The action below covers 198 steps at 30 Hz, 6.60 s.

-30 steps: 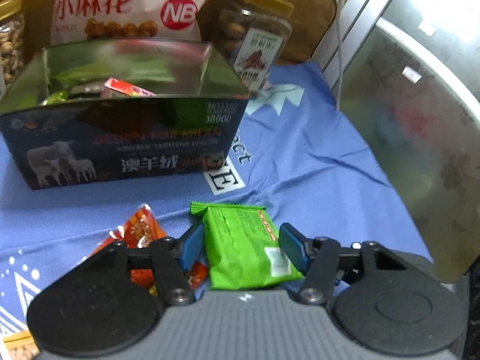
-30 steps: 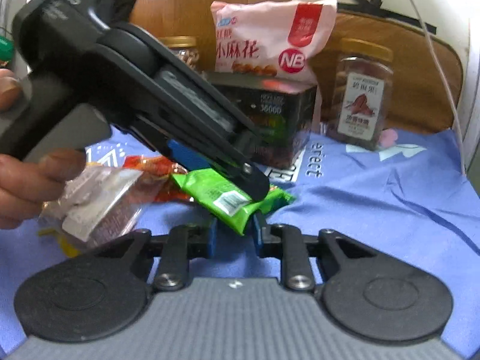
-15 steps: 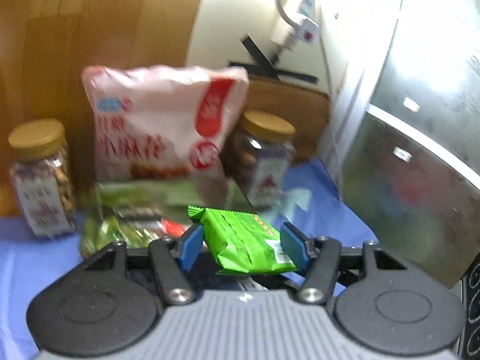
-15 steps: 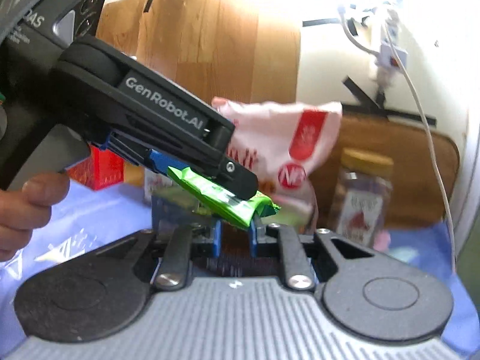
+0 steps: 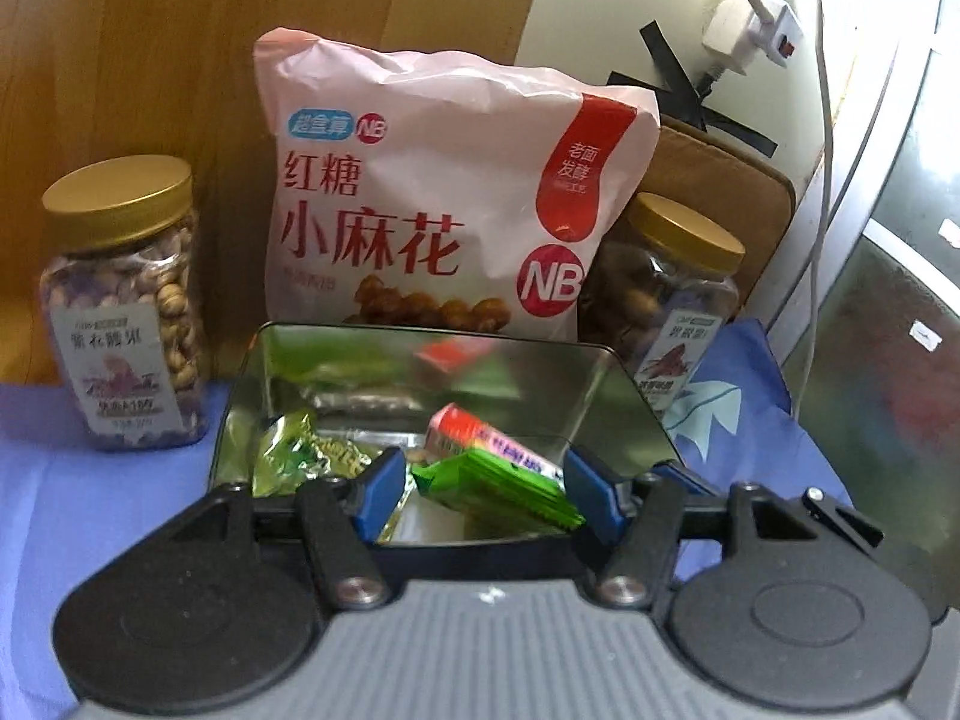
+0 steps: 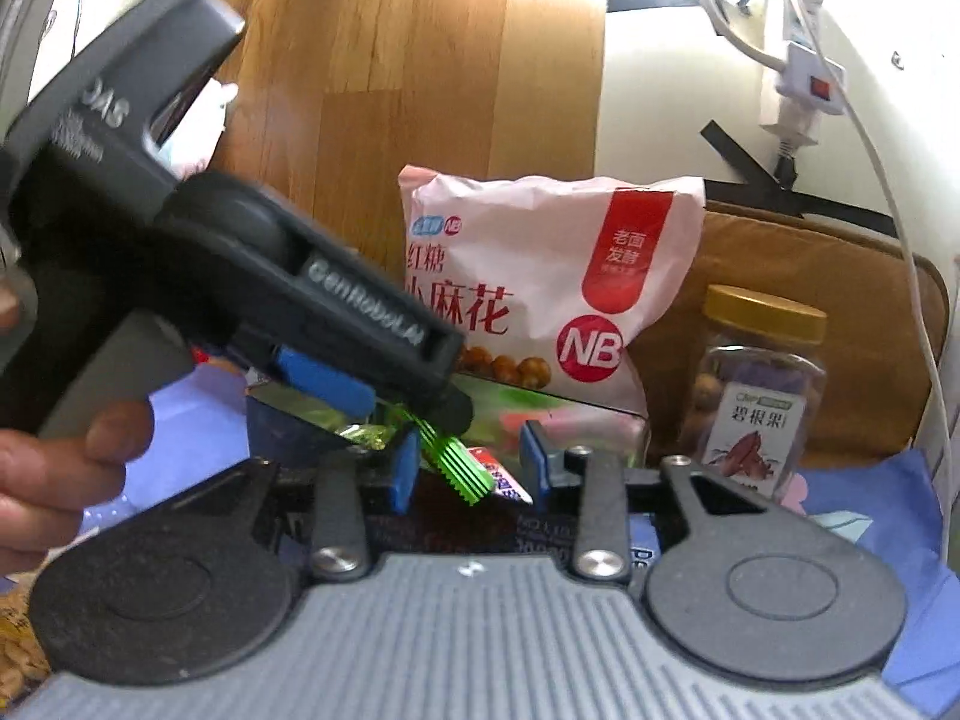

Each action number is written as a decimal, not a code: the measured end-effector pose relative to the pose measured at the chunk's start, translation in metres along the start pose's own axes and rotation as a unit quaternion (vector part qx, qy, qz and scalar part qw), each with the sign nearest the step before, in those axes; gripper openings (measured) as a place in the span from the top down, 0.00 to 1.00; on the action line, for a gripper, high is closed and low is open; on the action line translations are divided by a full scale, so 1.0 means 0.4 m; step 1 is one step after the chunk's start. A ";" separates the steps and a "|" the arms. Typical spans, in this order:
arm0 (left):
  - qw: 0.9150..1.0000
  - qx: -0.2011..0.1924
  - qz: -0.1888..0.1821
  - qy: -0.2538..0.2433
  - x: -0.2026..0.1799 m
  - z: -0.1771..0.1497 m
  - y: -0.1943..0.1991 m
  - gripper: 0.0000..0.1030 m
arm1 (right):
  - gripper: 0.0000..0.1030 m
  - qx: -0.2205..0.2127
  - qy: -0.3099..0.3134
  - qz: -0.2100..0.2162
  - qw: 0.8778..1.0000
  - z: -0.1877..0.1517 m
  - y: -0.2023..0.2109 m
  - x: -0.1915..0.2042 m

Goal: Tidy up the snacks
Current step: 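Carry the green packet into the tin box and open the left gripper, then grasp the red spicy snack packet with the left gripper, then lift the red packet into the tin box and release it, then move the left gripper to the white wafer packet and grasp it, then carry the wafer packet into the tin box and open the left gripper, then move the left gripper toward the small yellow-wrapped packet on the cloth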

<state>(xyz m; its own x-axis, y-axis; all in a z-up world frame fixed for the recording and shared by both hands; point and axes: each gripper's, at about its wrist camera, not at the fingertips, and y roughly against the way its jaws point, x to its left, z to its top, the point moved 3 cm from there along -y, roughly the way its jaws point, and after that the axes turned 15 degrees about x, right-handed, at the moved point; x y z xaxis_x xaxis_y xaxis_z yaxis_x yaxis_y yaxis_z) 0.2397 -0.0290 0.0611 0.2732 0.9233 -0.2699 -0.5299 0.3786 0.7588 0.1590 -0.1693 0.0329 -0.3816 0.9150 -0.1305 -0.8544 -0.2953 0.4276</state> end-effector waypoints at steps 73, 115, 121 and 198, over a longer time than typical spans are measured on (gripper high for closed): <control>0.996 0.017 -0.093 0.007 -0.015 -0.004 0.098 0.42 | 0.80 0.017 -0.081 0.104 0.991 0.049 0.044 -0.022; 0.996 0.052 -0.021 0.068 0.197 -0.338 0.198 0.30 | 0.34 0.089 -0.069 0.163 0.980 -0.143 0.183 0.196; 0.995 0.045 -0.062 0.056 0.173 -0.379 0.229 0.29 | 0.19 0.144 0.017 0.113 0.983 -0.195 0.169 0.295; 0.999 -0.038 -0.014 0.029 0.152 -0.127 0.191 0.40 | 0.55 0.048 -0.037 0.059 0.996 -0.079 0.063 0.094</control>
<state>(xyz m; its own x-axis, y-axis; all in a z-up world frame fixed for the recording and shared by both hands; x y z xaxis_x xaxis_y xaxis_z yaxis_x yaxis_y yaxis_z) 0.1751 0.0594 0.0727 0.2434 0.9135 -0.3259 -0.5822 0.4064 0.7042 0.1119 -0.1510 0.0103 -0.4466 0.8947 -0.0100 -0.7666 -0.3769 0.5198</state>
